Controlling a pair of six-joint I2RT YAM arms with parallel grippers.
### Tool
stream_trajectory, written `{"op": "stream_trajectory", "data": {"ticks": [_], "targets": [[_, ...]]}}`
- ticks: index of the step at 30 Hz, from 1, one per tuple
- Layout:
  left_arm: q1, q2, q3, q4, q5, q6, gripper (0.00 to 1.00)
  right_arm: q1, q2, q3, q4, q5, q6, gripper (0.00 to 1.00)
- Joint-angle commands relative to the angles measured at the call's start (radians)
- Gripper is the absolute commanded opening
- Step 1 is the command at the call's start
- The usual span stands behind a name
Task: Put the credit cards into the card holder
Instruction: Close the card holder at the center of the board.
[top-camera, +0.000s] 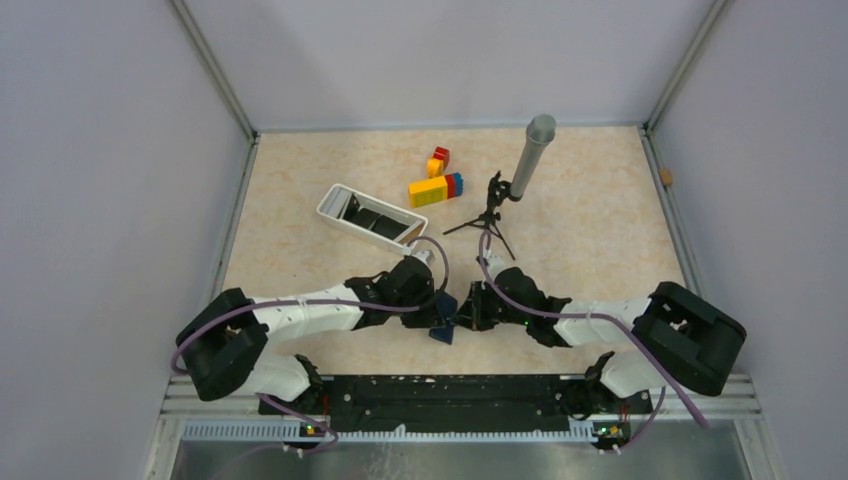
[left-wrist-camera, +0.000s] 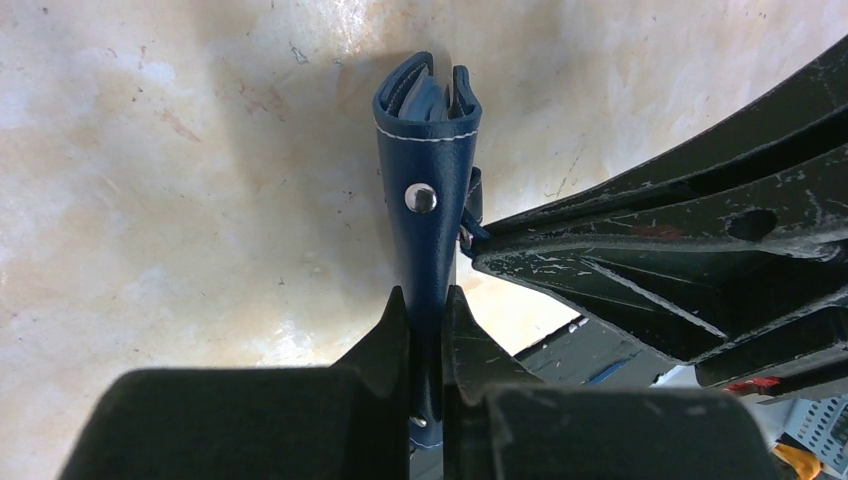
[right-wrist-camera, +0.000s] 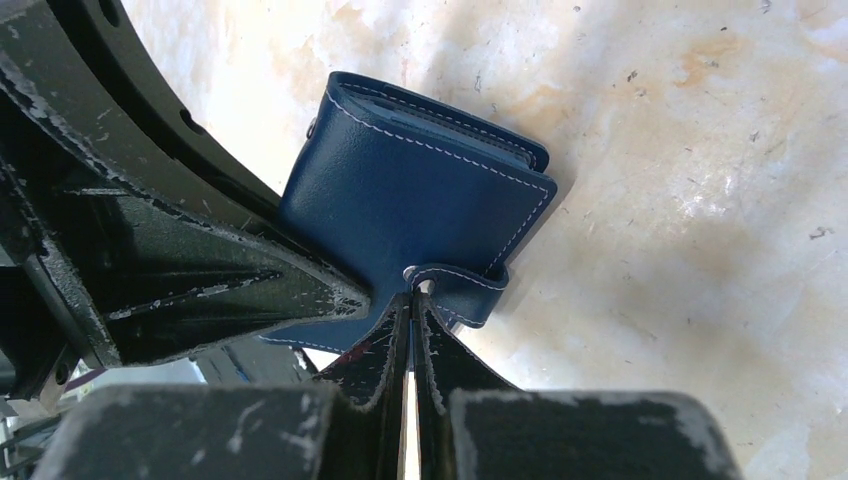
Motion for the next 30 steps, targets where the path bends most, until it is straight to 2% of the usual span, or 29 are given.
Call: {"op": "stream_trajectory", "data": {"ticks": [1,22,30], "targets": [[-0.003,0.029,0.013,-0.055,-0.002,0.027,0.00,-0.008,-0.041,-0.010,0.066,0.002,-0.021,0.00],[-0.003,0.033,0.015,-0.053,0.004,0.031,0.00,-0.008,0.016,0.007,0.085,-0.028,-0.017,0.00],[-0.003,0.032,0.011,-0.056,0.000,0.024,0.00,-0.007,-0.061,-0.001,0.015,0.027,-0.018,0.00]]}}
